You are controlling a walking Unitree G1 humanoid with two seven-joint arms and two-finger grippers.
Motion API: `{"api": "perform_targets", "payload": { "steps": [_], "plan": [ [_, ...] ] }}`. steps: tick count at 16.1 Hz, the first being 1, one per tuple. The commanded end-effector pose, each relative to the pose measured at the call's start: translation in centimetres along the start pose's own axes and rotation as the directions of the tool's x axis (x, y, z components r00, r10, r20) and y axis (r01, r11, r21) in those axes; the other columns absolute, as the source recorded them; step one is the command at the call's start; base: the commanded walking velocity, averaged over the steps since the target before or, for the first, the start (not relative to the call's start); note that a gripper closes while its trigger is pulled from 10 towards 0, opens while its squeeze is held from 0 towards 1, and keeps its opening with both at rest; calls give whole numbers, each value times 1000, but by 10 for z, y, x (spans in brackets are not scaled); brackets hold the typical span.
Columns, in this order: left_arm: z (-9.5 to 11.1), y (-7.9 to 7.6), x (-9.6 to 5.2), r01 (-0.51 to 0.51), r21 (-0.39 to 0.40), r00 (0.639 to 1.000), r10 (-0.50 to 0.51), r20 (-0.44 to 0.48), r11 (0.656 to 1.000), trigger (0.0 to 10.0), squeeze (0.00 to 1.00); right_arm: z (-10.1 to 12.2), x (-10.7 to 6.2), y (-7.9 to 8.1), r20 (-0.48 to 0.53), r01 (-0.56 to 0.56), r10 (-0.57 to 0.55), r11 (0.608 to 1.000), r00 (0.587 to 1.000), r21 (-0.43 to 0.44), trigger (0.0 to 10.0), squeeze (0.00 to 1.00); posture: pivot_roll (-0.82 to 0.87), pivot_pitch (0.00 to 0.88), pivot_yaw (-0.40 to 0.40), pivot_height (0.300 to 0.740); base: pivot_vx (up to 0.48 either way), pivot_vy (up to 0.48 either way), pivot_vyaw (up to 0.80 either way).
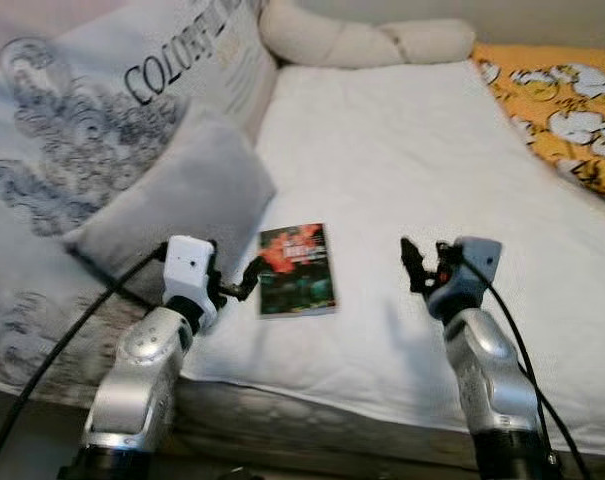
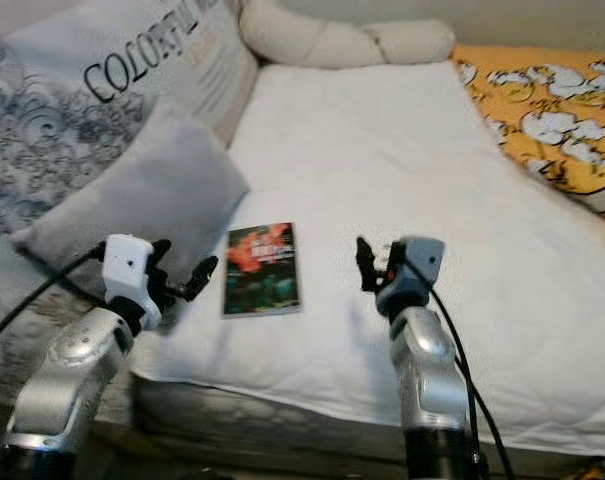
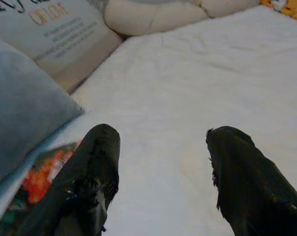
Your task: Clean up the room
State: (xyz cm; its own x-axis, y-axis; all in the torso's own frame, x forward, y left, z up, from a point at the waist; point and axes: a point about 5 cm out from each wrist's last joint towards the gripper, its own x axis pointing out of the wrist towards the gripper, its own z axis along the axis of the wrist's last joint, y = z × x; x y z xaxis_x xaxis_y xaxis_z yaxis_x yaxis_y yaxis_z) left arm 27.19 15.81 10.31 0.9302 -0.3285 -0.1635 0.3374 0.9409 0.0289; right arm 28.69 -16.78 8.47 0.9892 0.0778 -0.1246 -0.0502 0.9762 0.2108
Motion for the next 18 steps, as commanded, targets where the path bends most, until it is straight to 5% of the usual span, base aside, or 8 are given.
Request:
{"api": "perform_targets", "payload": {
  "steps": [1,6,10,13,18],
  "plan": [
    [-2,-2,-2,-7,20,1000,7,-6,1000,10000,0,-3,-5,1,-30,14,-14,1000,999,-6,10000,0,-85,0,59,740,0,-480,0],
    [-1,6,-6,-76,21,997,76,12,997,10000,0,-3,-11,8,-63,30,-37,994,997,-108,10000,0,-56,0,35,740,0,-452,0],
    [0,5,-6,-89,20,996,88,19,996,10000,0,0,-14,5,-53,65,-71,992,996,-107,10000,0,-52,0,34,740,0,-379,0],
    [1,7,-7,-100,22,995,99,25,995,10000,0,13,-14,17,55,15,-15,1000,998,3,10000,0,-38,0,27,740,0,-340,0],
    [3,8,-6,-104,28,994,103,30,994,10000,0,8,-12,16,16,22,-22,1000,1000,19,10000,0,-38,0,28,740,0,-315,0]
  ]
}}
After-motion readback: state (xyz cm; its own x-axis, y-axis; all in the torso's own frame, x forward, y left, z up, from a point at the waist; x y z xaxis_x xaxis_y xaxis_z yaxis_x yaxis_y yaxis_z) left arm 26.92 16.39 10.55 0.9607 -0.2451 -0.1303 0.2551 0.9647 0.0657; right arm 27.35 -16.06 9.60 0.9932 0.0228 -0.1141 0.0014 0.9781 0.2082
